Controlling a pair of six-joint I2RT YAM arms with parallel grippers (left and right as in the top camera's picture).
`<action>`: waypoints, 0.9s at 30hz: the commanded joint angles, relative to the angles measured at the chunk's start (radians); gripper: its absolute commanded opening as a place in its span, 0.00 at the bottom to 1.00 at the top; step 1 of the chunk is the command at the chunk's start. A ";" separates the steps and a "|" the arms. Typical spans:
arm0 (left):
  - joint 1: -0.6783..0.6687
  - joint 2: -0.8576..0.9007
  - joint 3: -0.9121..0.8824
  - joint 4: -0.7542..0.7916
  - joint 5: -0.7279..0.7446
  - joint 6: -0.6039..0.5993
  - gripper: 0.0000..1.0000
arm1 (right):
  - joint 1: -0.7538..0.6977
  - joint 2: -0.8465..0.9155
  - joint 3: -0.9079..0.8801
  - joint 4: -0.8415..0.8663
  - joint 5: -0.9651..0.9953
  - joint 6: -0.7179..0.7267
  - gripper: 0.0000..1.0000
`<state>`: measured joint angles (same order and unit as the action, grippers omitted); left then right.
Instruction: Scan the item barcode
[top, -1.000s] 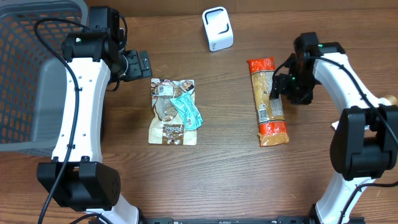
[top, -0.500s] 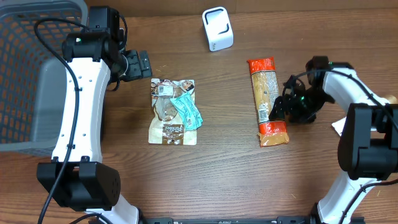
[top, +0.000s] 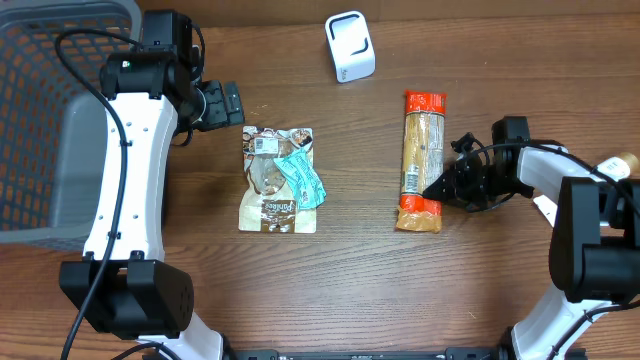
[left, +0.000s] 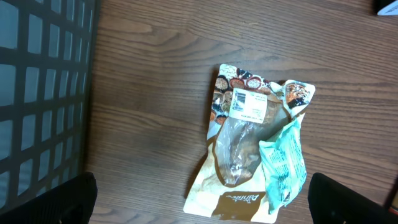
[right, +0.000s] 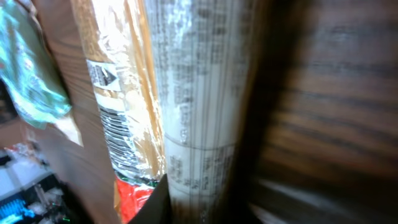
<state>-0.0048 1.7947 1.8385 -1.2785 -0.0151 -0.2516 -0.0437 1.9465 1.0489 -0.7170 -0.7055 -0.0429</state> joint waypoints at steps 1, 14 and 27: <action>-0.002 0.004 -0.005 0.001 0.005 0.020 1.00 | 0.011 0.047 -0.055 0.011 0.104 0.051 0.05; -0.002 0.004 -0.005 0.001 0.005 0.020 1.00 | 0.007 -0.004 0.029 0.024 -0.330 0.009 0.04; -0.002 0.004 -0.005 0.001 0.005 0.020 1.00 | 0.010 -0.354 0.080 -0.159 -0.287 0.019 0.04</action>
<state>-0.0048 1.7947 1.8385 -1.2785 -0.0154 -0.2516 -0.0380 1.6688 1.0775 -0.8688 -0.9348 0.0113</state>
